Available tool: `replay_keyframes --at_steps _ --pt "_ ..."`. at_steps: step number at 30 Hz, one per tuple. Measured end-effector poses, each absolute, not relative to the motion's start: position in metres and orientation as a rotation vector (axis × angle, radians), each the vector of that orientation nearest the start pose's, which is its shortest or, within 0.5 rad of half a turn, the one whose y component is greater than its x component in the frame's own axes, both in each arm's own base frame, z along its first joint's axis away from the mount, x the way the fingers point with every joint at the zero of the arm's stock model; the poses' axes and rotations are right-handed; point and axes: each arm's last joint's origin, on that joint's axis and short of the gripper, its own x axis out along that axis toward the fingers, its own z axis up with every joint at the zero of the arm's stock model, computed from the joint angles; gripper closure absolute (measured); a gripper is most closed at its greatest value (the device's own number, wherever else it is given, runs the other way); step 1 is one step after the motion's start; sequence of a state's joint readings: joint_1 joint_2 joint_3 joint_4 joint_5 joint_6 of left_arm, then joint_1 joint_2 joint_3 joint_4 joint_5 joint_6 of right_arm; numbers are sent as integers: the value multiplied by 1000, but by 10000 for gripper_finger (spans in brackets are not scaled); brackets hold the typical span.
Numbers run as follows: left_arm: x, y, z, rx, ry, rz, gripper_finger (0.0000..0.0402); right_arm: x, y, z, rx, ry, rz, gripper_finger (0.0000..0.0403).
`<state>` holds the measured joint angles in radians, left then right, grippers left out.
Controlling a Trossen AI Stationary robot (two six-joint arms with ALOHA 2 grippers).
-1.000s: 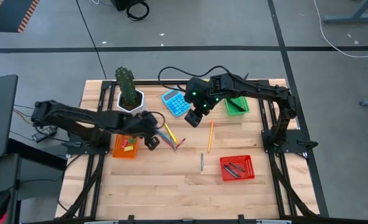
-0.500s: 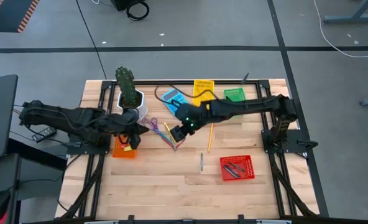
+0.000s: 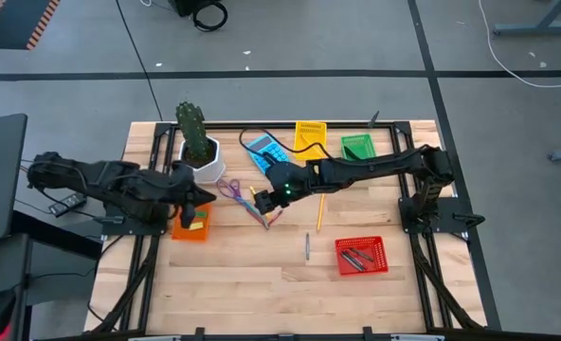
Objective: Sort crayons/erasers/pens/pencils in bins
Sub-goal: Put the bottom gray crayon into the red bin
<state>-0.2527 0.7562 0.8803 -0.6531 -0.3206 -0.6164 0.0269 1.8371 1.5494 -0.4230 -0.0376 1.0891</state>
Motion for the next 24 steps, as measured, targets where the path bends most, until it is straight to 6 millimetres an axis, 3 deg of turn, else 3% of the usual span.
replay_keyframes --at_steps 4,11,18,24 --pt "134 -27 331 -470 440 204 392 412 11 281 1010 689 -382 228" --pt "131 -27 329 -507 463 211 370 386 11 258 1042 963 -627 228" --pt "132 -28 328 -529 464 211 362 369 27 250 1134 1166 -697 228" --pt "132 -28 329 -521 462 211 371 355 46 220 1229 1322 -717 228"
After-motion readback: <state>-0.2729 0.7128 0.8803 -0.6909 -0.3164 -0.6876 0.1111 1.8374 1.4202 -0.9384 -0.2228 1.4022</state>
